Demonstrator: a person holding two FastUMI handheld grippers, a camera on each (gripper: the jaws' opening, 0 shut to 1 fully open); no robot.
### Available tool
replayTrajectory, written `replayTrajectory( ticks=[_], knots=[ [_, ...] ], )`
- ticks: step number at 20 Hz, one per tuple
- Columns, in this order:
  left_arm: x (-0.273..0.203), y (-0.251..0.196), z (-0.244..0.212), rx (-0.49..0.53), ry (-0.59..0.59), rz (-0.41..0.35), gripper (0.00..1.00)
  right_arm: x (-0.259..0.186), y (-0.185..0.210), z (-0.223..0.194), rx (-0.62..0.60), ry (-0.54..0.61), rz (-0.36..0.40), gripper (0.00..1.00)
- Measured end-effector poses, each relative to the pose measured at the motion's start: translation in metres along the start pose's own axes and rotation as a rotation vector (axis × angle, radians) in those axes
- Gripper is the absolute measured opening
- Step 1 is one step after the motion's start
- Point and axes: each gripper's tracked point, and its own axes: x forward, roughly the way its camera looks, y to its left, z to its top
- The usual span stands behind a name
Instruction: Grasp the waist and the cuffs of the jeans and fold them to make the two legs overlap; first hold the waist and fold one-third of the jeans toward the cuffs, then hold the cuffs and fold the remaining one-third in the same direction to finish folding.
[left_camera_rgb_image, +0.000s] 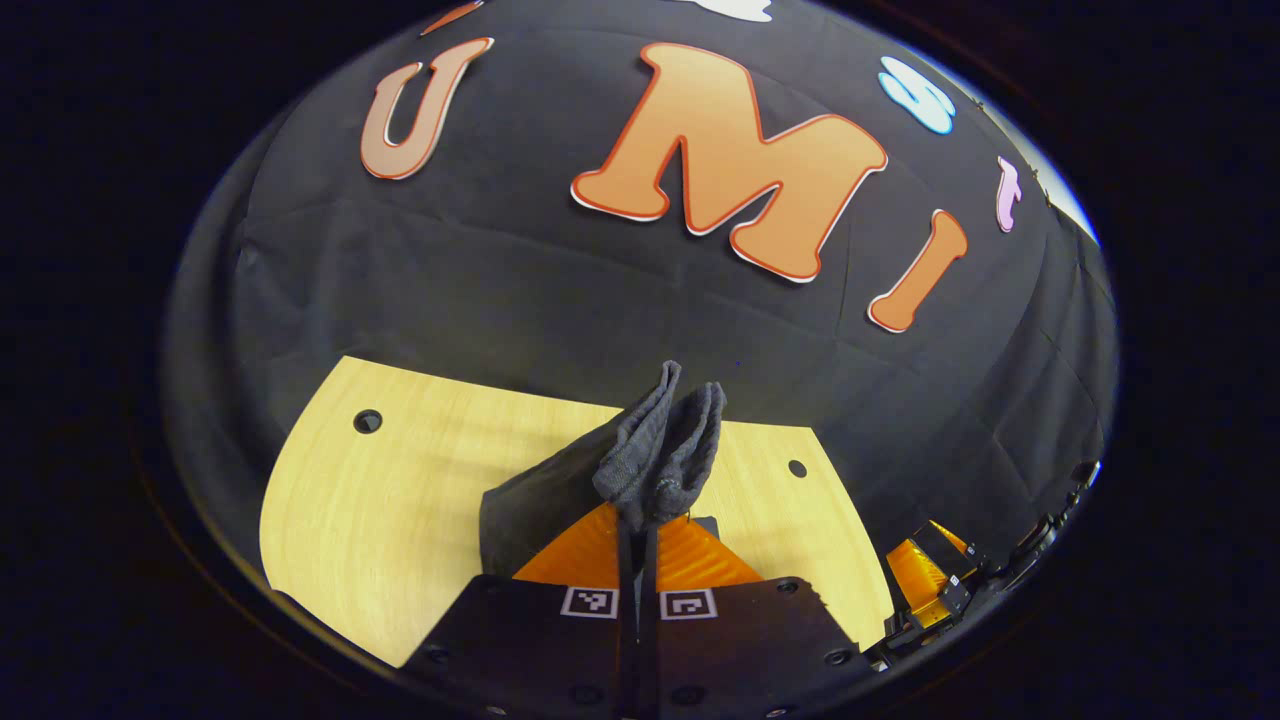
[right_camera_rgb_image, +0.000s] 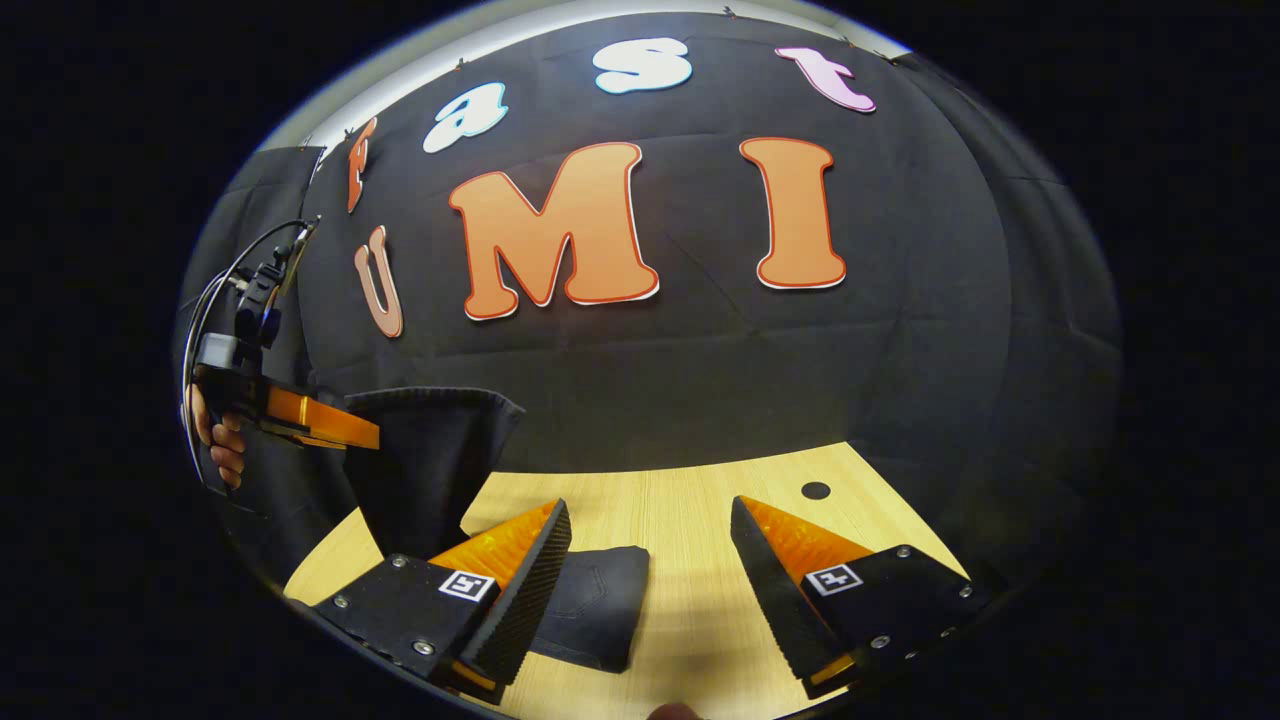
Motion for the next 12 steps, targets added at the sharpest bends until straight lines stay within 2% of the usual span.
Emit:
replayTrajectory(
  ticks=[7,12],
  knots=[
    [0.037,-0.054,-0.049,0.038,0.082,-0.007,0.01,0.002,-0.032,-0.009,-0.013,0.037,0.011,0.97],
    [0.066,-0.083,-0.096,0.121,0.167,0.009,0.01,0.000,-0.049,-0.015,-0.015,0.048,0.020,0.98]
  ],
)
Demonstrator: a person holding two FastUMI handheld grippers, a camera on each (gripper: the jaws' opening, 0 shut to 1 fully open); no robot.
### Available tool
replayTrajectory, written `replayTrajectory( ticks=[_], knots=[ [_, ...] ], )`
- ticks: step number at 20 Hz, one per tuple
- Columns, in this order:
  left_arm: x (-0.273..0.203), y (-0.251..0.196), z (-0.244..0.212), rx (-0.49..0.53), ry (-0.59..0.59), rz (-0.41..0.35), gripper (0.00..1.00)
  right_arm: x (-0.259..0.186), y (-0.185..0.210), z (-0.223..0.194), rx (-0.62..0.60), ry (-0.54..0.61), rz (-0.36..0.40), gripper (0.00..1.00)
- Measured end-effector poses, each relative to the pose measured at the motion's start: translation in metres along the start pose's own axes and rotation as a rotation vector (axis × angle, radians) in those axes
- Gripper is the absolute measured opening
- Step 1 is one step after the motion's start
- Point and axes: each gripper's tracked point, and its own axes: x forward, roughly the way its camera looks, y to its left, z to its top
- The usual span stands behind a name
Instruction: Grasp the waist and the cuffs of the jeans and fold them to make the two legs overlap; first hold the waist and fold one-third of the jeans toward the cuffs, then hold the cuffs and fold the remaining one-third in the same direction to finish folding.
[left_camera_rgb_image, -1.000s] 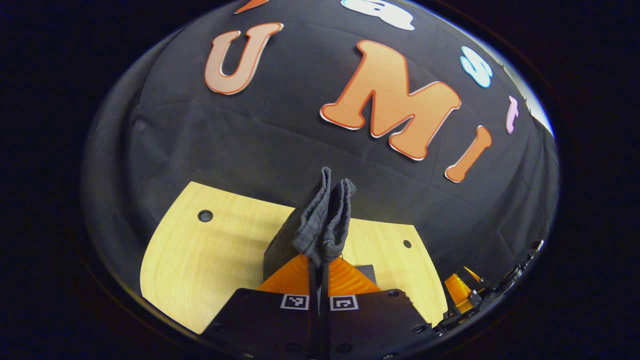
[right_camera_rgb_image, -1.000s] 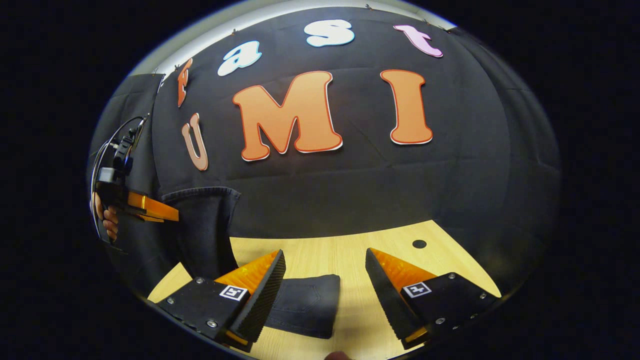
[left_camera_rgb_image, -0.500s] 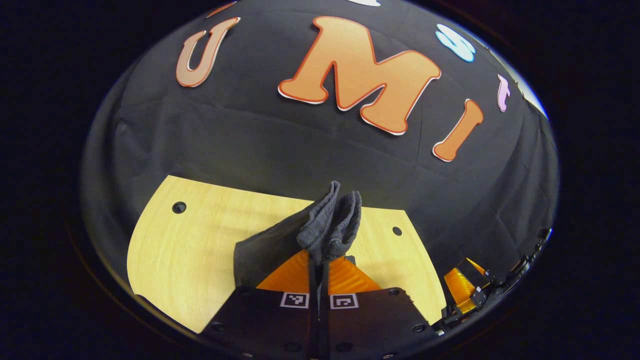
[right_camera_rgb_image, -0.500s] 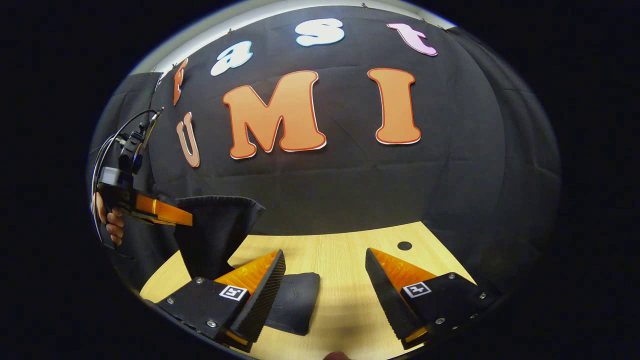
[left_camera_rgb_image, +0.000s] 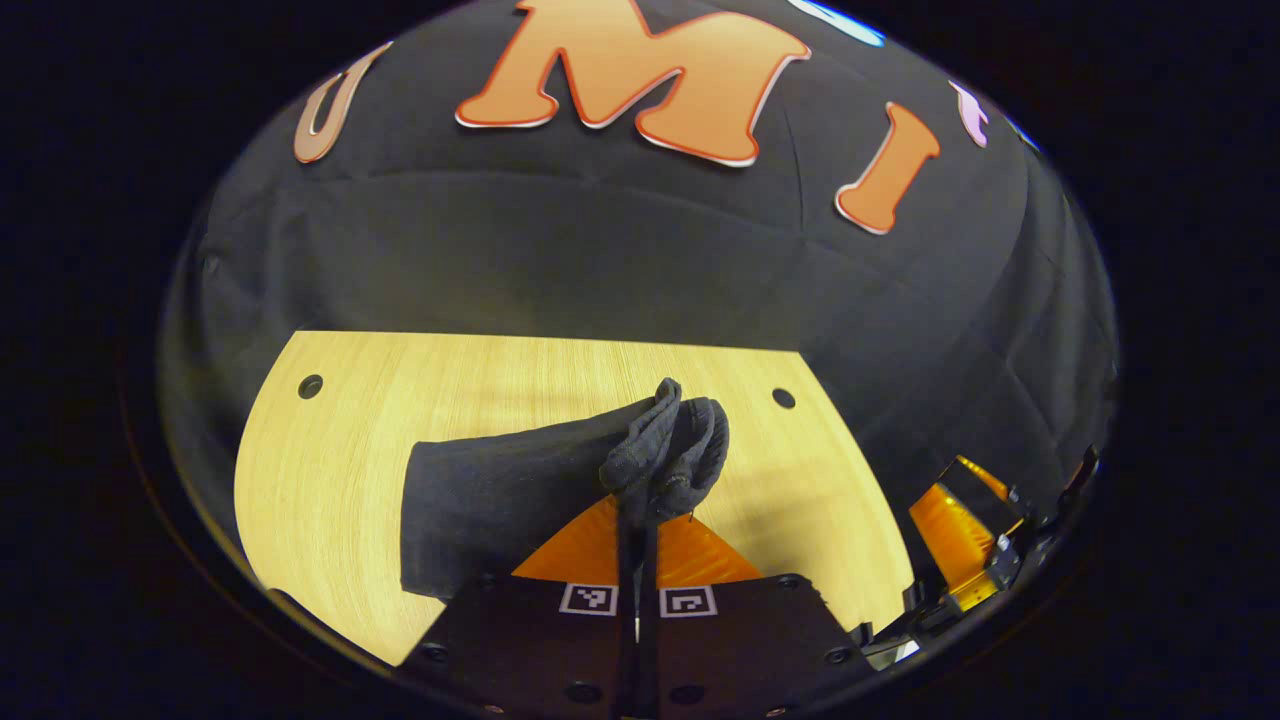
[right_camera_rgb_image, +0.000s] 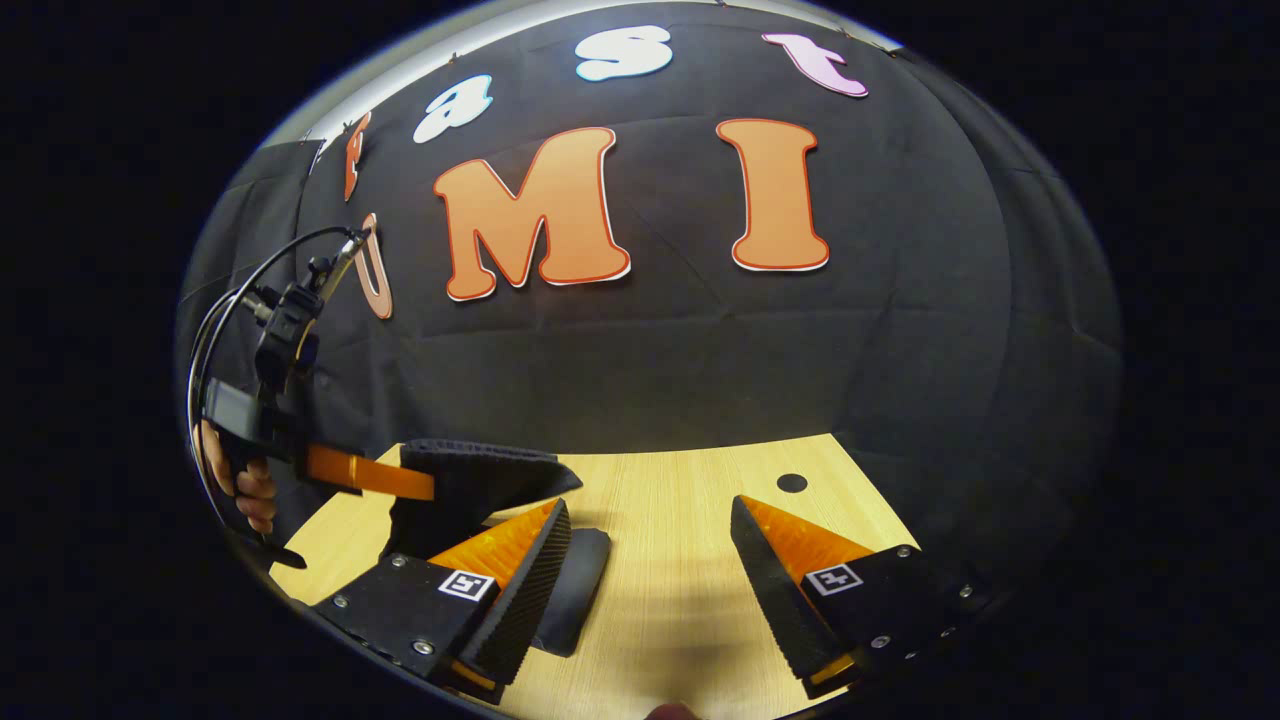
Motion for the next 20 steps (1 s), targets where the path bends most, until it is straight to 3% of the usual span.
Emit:
replayTrajectory(
  ticks=[3,6,7,11,14,20],
  knots=[
    [0.016,-0.014,-0.026,0.030,0.070,0.008,0.02,-0.002,-0.007,-0.002,0.006,-0.001,0.000,0.98],
    [0.023,-0.029,-0.054,0.056,0.148,-0.010,0.15,-0.005,-0.011,-0.005,0.015,0.002,-0.001,0.97],
    [0.020,-0.034,-0.063,0.069,0.169,-0.016,0.13,-0.006,-0.012,-0.007,0.019,0.004,0.003,0.97],
    [0.005,-0.037,-0.053,0.065,0.108,-0.064,0.88,-0.006,-0.006,-0.005,0.035,-0.005,0.010,0.97],
    [-0.021,-0.020,-0.025,0.072,-0.008,-0.051,0.91,-0.007,0.008,0.004,0.031,-0.025,0.024,0.97],
    [-0.103,0.023,0.032,0.139,-0.325,0.043,0.99,-0.013,0.060,0.042,0.005,-0.122,0.060,0.97]
  ],
)
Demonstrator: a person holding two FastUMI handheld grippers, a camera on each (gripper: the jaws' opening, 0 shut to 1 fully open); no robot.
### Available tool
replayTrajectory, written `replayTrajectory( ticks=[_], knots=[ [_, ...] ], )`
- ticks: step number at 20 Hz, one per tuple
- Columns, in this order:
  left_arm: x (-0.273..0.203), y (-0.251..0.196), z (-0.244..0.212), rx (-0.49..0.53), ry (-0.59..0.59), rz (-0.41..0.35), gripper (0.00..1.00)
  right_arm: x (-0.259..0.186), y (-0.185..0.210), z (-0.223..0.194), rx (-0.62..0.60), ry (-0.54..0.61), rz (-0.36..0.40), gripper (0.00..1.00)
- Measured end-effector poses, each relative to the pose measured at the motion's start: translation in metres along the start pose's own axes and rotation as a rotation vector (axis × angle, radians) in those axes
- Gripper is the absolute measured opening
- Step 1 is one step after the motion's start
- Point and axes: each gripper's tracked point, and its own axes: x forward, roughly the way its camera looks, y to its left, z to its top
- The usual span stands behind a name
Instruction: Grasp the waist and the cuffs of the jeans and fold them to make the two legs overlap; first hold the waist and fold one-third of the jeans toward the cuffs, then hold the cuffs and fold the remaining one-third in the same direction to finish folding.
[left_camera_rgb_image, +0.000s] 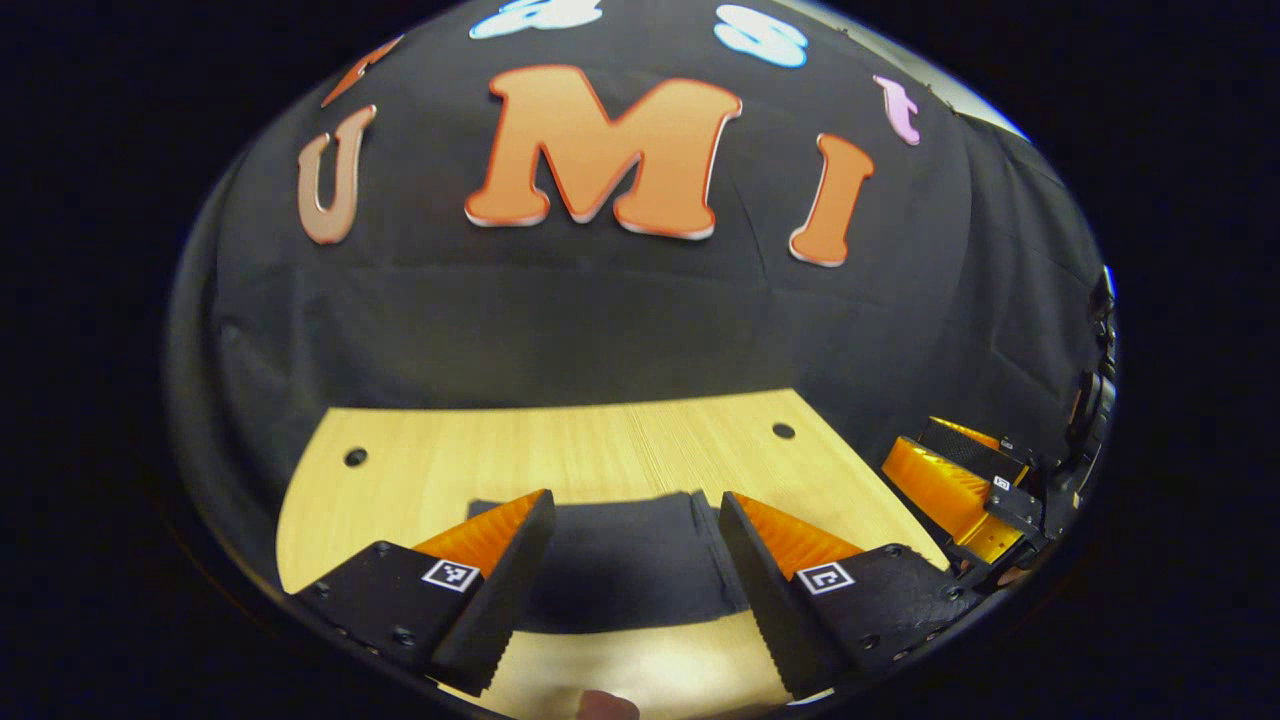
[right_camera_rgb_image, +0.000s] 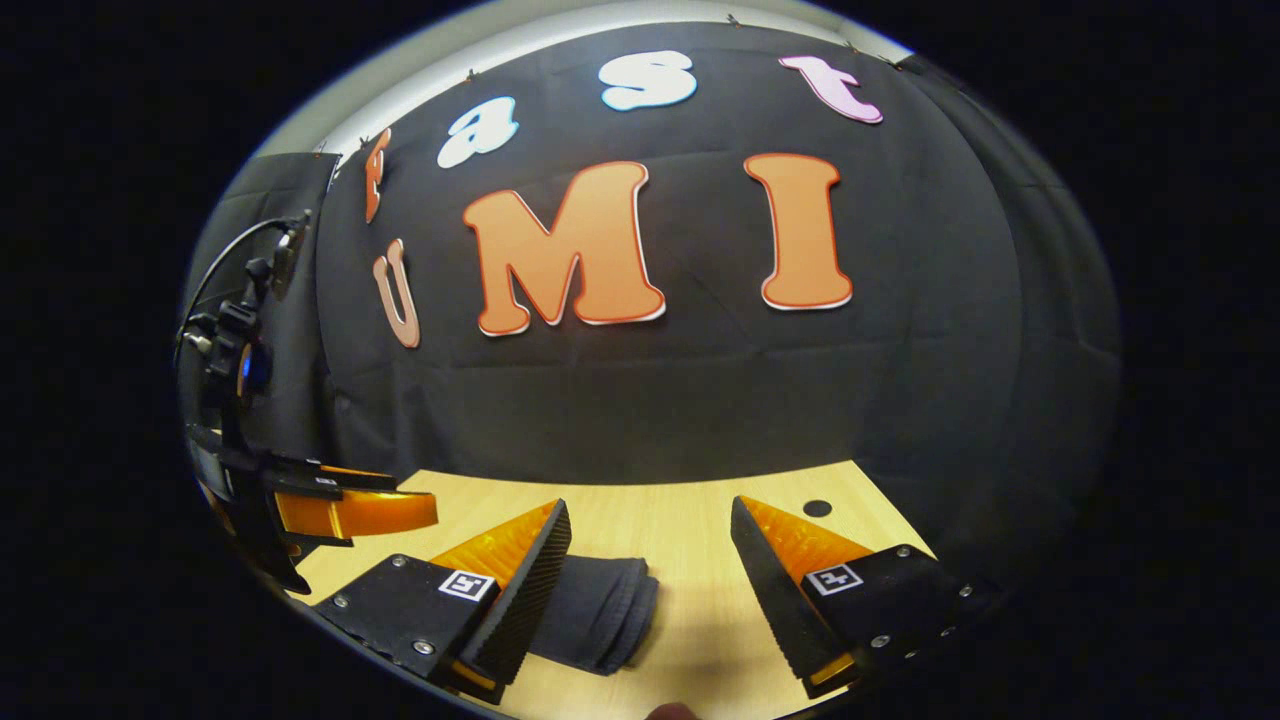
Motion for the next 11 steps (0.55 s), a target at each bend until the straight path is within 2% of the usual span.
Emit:
replayTrajectory(
  ticks=[3,6,8,10,11],
  knots=[
    [-0.014,-0.008,0.010,0.033,-0.136,0.052,0.99,-0.004,0.038,0.015,0.017,-0.026,0.047,0.97],
    [-0.036,-0.004,0.023,0.024,-0.297,0.091,0.99,-0.010,0.072,0.035,0.005,-0.085,0.085,0.97],
    [-0.048,-0.002,0.025,0.022,-0.407,0.127,0.98,-0.016,0.101,0.052,0.000,-0.150,0.139,0.97],
    [-0.046,-0.005,0.015,0.030,-0.455,0.176,0.96,-0.017,0.123,0.070,-0.016,-0.230,0.175,1.00],
    [-0.044,-0.008,0.013,0.036,-0.489,0.187,0.99,-0.018,0.130,0.073,-0.029,-0.256,0.179,1.00]
  ],
)
